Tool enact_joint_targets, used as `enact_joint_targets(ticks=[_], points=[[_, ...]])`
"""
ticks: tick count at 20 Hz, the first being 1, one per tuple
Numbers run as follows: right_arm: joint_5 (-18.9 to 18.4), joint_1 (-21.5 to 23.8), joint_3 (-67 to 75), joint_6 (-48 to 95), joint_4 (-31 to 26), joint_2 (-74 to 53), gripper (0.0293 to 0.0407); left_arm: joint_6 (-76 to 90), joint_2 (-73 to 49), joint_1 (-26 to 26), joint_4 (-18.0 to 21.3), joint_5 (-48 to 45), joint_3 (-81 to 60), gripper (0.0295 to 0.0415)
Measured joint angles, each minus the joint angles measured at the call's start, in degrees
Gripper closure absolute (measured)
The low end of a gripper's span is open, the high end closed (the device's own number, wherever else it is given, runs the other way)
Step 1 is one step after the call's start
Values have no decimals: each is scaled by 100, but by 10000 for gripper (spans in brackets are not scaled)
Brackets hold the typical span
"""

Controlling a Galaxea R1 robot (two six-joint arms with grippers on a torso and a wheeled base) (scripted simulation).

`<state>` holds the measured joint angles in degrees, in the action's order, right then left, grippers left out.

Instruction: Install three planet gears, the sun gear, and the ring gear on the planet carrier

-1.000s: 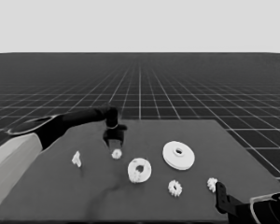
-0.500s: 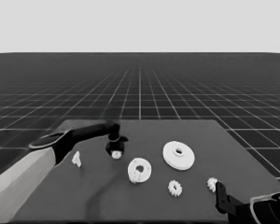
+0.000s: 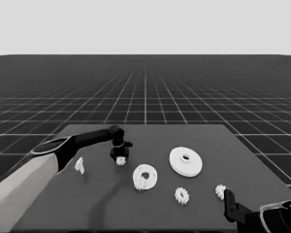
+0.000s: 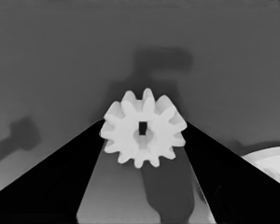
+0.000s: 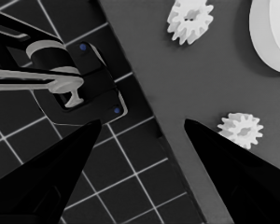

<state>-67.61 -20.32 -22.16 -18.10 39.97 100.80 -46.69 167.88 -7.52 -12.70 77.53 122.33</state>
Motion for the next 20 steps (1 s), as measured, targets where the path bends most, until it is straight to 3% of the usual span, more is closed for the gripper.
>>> enact_joint_targets(ticks=[4, 7, 10, 14, 16, 20], points=[[0, 0, 0, 0, 0, 0, 315, 0, 1, 0, -1, -1, 1, 398], [0, 0, 0, 0, 0, 0, 315, -509, -413, 748, 472, 606, -1031, 398], [0, 0, 0, 0, 0, 0, 315, -533, -431, 917, 609, 703, -1085, 398], [0, 0, 0, 0, 0, 0, 315, -532, -430, 948, 641, 724, -1087, 398], [0, 0, 0, 0, 0, 0, 315, -1713, 171, 899, 499, 845, -1646, 398], [0, 0, 0, 0, 0, 0, 315, -2084, 663, 878, 460, 895, -1563, 398]])
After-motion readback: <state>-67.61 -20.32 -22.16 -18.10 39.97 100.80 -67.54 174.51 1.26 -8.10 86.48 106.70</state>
